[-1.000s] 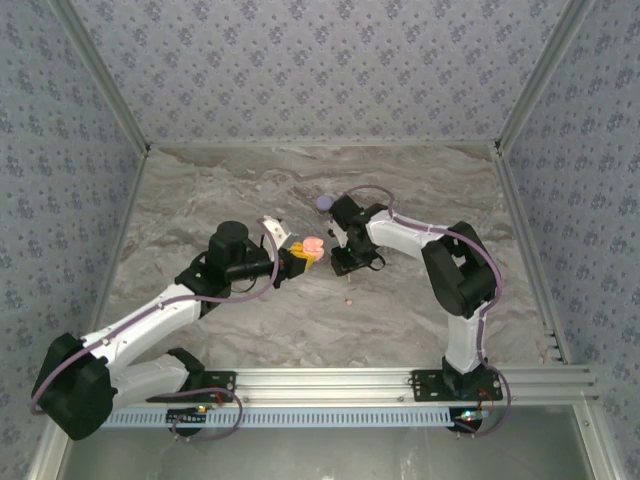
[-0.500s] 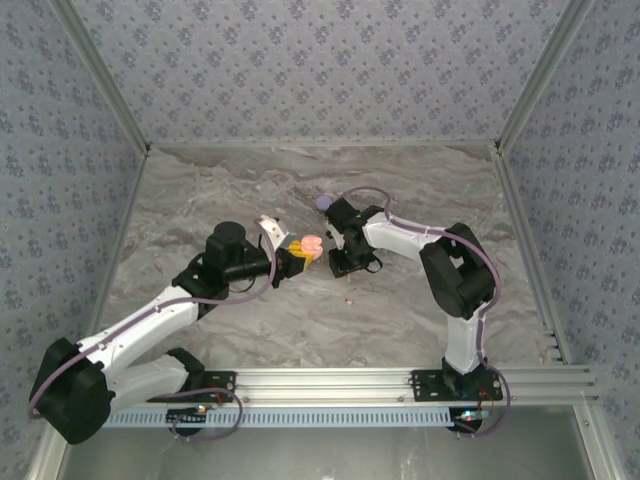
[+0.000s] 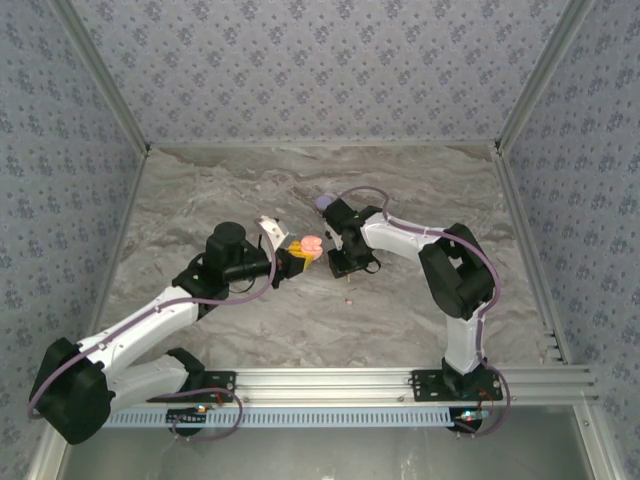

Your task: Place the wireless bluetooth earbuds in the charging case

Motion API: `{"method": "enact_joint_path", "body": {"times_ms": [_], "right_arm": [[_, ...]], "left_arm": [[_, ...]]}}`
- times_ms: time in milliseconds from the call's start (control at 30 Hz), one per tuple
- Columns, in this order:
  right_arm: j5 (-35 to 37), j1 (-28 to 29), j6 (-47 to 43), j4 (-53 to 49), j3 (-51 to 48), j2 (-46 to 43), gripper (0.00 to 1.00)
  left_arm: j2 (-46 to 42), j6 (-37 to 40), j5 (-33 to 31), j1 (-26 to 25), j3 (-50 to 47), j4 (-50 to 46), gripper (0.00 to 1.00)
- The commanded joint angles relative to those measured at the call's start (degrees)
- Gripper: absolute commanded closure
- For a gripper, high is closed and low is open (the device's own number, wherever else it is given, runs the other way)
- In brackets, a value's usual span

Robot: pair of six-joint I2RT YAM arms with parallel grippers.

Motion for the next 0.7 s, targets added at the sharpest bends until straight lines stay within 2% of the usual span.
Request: {"method": "enact_joint_path", "body": {"times_ms": [0, 667], "right_arm": [[1.48, 0.61, 1.22, -1.87, 1.74, 1.51, 0.64], [4.29, 1.68, 0.20, -1.67, 2.01, 2.88, 0.78]], "left_arm": [[-0.86, 0.11, 0.43, -0.22, 0.01, 0.57, 0.86], [-0.86, -0.04, 0.37, -0.19, -0.22, 0.70, 0.86]]}}
